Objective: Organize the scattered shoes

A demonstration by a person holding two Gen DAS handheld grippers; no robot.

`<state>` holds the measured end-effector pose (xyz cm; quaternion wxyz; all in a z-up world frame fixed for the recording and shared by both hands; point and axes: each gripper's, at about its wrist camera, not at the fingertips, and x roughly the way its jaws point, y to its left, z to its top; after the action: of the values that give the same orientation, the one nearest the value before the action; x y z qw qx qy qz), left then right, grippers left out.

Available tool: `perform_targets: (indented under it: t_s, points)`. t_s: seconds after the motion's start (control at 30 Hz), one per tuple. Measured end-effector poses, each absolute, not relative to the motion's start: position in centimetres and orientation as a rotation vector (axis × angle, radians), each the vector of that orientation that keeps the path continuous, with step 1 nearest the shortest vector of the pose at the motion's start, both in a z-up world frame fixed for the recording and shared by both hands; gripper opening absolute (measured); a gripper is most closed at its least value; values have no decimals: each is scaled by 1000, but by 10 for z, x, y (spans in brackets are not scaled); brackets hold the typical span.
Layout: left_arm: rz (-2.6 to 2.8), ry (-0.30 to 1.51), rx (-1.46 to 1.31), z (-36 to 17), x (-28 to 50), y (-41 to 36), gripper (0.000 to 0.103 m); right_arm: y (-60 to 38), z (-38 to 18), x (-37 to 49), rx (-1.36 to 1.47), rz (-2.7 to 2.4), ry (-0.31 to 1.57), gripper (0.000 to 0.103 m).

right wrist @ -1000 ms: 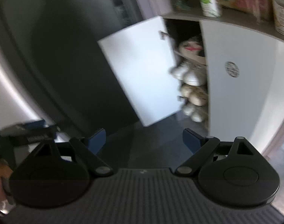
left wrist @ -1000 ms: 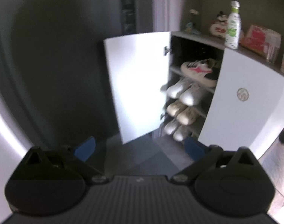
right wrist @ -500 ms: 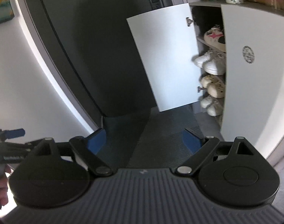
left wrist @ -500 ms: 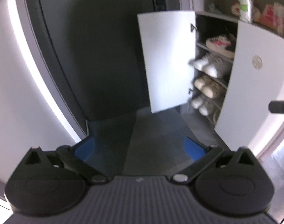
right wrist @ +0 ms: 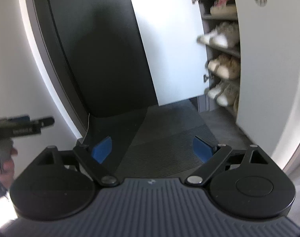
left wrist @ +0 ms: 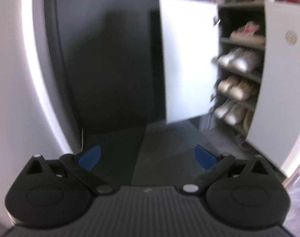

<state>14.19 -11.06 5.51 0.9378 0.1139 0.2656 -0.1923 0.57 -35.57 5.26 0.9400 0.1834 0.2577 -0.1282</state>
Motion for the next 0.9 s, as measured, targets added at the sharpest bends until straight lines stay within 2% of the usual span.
perform_targets:
  t_s: [0.13, 0.23, 0.37, 0.5, 0.6, 0.77, 0.9]
  points:
    - [-401, 591, 238, 0, 126, -99, 103, -344, 4, 8, 397, -260, 496, 91]
    - [-375, 630, 193, -17, 109, -80, 103, -335, -21, 3, 406, -238, 467, 91]
    - [-401, 675, 90, -15, 82, -50, 103, -316, -26, -23, 369, -213, 413, 91]
    - [-412, 572, 141, 11, 17, -24, 103, -302, -18, -51, 404, -207, 434, 91]
    - [-388, 594, 209, 14, -12, -15, 103, -286, -11, -65, 389, -245, 494, 91]
    - [-364, 596, 175, 22, -25, -8, 103, -257, 6, -99, 276, -260, 399, 95]
    - [-347, 605, 147, 25, -25, -3, 103, -255, 6, -104, 261, -277, 425, 95]
